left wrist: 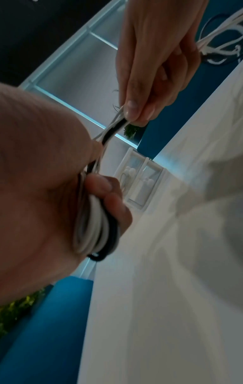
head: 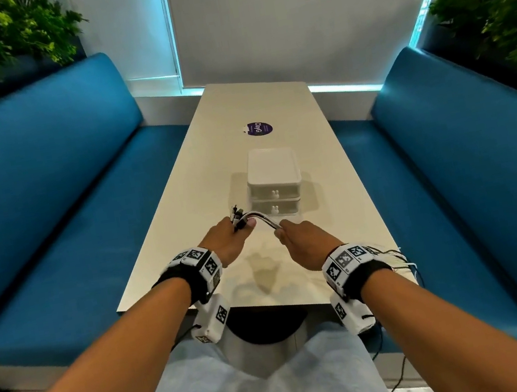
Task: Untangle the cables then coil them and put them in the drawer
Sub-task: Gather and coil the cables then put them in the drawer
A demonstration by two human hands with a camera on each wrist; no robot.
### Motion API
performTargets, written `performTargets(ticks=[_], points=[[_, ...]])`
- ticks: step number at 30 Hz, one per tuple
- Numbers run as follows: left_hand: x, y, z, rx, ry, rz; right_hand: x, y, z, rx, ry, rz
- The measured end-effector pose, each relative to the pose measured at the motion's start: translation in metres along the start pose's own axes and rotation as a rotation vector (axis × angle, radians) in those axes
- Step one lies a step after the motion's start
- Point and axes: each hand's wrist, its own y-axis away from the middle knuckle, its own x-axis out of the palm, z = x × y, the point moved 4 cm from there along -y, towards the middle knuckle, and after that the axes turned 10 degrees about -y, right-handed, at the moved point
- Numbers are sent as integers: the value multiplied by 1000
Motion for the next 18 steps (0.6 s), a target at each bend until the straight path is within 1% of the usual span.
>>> performTargets(ticks=[3,6,7,10,13,14,17,18], points=[[17,11,-10,36,215,75,9,3,2,0,-34,-1],[29,16,-22,10,418,98,20,6,6,-7,-55,1],[32,17,-27,10,441,102,25,7,7,-8,-45,12],[36,16,-39,47,367,87,32,6,9,-1,-7,49],[36,17,-45,80,434,69,31,5,12,7,29,98],[38,15,-43,58,452,63,31,6,14,10,36,113],[40,7,-35,-81,490,24,34,6,21,0,0,147],[40,4,-33,-97,486,4,35,5,23,-12,-26,149]])
